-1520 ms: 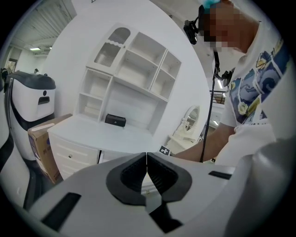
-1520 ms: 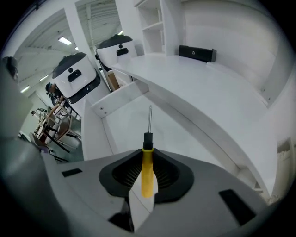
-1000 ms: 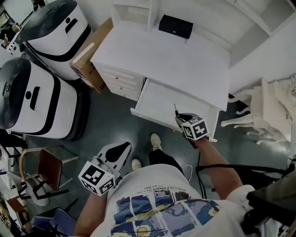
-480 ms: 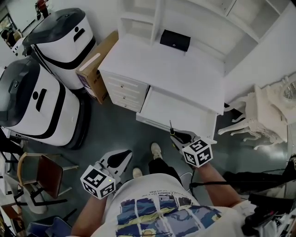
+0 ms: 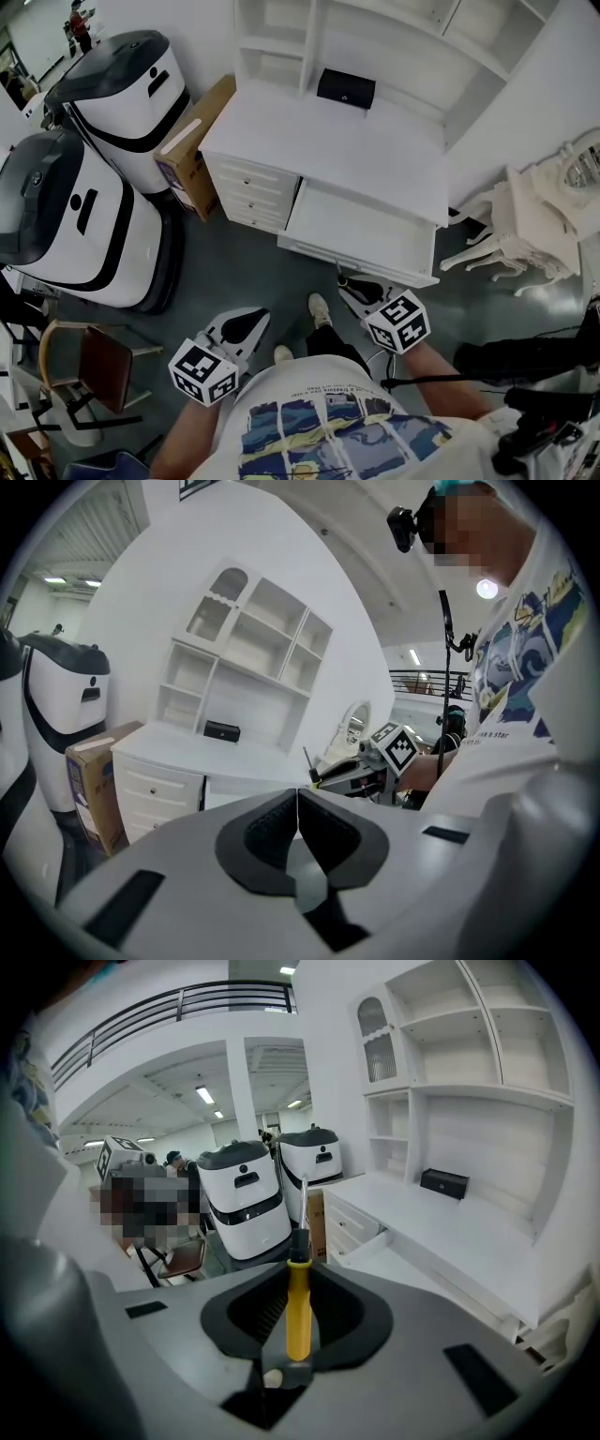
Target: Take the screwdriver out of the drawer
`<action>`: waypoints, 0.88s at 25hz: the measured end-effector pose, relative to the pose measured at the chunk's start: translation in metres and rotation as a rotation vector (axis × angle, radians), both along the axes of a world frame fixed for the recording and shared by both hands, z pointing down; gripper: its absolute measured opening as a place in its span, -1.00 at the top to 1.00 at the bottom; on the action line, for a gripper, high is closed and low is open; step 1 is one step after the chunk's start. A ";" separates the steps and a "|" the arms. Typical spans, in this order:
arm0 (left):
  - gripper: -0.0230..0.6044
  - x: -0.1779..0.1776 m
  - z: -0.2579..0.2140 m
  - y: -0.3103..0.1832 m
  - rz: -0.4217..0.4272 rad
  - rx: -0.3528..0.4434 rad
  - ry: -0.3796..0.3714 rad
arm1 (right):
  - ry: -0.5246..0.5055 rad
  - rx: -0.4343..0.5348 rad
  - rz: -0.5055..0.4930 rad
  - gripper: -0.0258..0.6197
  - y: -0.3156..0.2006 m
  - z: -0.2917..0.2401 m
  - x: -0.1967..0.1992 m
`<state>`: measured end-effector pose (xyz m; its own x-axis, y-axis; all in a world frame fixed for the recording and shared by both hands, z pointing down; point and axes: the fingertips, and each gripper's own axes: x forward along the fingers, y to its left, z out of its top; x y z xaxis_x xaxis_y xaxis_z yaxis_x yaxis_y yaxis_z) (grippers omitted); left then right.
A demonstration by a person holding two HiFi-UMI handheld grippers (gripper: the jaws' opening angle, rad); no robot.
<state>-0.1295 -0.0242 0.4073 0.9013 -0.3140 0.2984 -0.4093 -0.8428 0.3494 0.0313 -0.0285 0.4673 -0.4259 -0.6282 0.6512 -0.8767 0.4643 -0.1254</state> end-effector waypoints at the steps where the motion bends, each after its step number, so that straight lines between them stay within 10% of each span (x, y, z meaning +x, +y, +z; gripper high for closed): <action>1: 0.88 -0.001 0.001 0.001 0.002 0.001 -0.003 | -0.003 0.003 -0.006 0.63 0.002 -0.001 -0.003; 22: 0.88 -0.021 0.004 0.017 -0.002 0.011 -0.006 | 0.004 0.026 -0.066 0.63 0.014 -0.010 -0.041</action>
<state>-0.1503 -0.0076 0.4108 0.8988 -0.3193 0.3003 -0.4133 -0.8456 0.3379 -0.0095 -0.0143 0.4577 -0.4644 -0.6156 0.6368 -0.8444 0.5245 -0.1087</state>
